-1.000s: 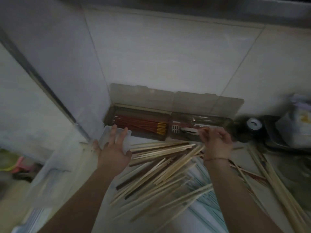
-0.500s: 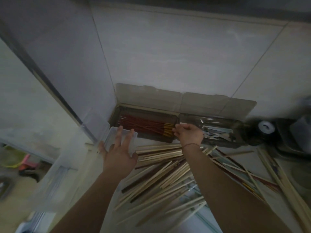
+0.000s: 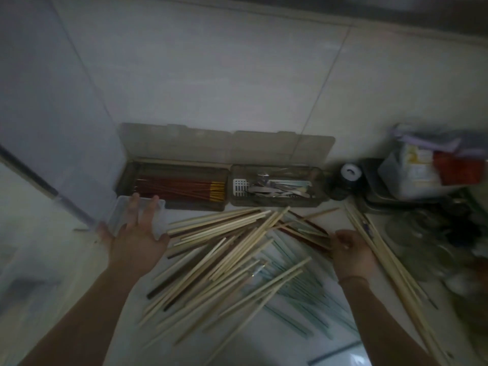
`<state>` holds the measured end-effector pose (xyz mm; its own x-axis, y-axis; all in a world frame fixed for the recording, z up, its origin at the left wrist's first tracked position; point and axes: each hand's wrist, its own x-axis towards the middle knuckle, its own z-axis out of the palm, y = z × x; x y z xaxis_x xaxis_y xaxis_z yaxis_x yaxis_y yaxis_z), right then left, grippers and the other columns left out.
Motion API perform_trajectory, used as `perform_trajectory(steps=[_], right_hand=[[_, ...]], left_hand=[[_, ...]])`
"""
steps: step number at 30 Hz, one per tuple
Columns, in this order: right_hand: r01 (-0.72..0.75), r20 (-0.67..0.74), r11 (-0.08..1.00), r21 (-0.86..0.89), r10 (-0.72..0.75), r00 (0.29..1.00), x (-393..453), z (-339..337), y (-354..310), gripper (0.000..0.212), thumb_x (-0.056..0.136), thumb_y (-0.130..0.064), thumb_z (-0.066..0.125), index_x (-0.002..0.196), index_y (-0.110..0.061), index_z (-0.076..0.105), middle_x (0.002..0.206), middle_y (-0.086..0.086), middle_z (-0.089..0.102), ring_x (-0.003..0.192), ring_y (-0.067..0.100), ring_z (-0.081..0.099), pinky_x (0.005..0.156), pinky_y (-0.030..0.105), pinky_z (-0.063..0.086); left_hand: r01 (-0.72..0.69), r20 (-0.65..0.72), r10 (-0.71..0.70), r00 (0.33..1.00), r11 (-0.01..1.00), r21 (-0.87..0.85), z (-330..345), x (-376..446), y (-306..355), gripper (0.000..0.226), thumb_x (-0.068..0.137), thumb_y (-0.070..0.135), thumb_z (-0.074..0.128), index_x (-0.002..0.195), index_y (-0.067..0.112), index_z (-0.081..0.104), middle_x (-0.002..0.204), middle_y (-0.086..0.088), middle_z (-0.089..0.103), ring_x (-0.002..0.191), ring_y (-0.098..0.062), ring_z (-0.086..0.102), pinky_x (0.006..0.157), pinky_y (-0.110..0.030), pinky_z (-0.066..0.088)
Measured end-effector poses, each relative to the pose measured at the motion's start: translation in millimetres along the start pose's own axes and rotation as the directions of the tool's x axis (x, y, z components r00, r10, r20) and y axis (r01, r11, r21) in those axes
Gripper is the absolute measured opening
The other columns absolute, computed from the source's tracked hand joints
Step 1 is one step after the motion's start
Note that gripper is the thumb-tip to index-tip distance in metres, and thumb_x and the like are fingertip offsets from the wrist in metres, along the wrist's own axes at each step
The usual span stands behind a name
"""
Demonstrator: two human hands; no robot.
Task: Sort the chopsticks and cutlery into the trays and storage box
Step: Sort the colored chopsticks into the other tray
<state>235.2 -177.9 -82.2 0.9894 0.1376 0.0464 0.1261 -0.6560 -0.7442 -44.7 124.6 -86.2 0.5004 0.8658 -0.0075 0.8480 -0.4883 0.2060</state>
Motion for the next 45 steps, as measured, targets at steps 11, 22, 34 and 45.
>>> perform_trajectory(steps=[11,22,34,45], right_hand=[[0.294,0.161,0.814,-0.501,-0.247,0.956,-15,-25,66,0.043,0.075,-0.05,0.044,0.088,-0.023,0.075,0.096,0.007,0.067,0.093,0.035,0.058,0.078,0.038,0.045],[0.261,0.166,0.851,-0.456,-0.206,0.964,-15,-22,72,0.038,0.074,-0.044,0.045,0.086,-0.02,0.072,0.103,0.01,0.063,0.1,0.038,0.055,0.083,0.041,0.043],[0.096,-0.188,0.675,0.731,0.064,0.98,-29,-62,1,0.031,0.101,-0.012,0.041,0.086,-0.034,0.057,0.076,-0.004,0.068,0.066,0.014,0.063,0.061,0.024,0.053],[-0.153,0.109,0.342,0.927,0.144,0.983,-19,24,-101,0.016,0.095,0.003,0.047,0.102,-0.01,0.041,0.073,0.008,0.062,0.06,0.018,0.062,0.062,0.03,0.056]], left_hand=[[0.015,0.017,-0.015,1.0,1.0,0.011,0,2,-1,0.081,0.084,0.054,0.055,0.153,0.044,0.012,0.165,0.003,0.001,0.149,-0.019,0.009,0.111,-0.063,0.007],[0.029,0.028,-0.03,0.999,0.999,0.033,1,3,-1,0.08,0.085,0.053,0.054,0.151,0.046,0.011,0.164,0.003,0.001,0.147,-0.021,0.015,0.111,-0.062,0.008],[0.046,0.045,-0.048,0.998,0.999,0.028,1,5,1,0.083,0.088,0.048,0.06,0.152,0.046,0.008,0.164,0.005,-0.006,0.148,-0.022,0.014,0.113,-0.062,0.004],[-0.012,-0.002,0.012,1.0,1.0,-0.014,-4,-1,0,0.084,0.081,0.052,0.055,0.154,0.041,0.015,0.165,0.0,0.005,0.148,-0.021,0.018,0.112,-0.063,0.005]])
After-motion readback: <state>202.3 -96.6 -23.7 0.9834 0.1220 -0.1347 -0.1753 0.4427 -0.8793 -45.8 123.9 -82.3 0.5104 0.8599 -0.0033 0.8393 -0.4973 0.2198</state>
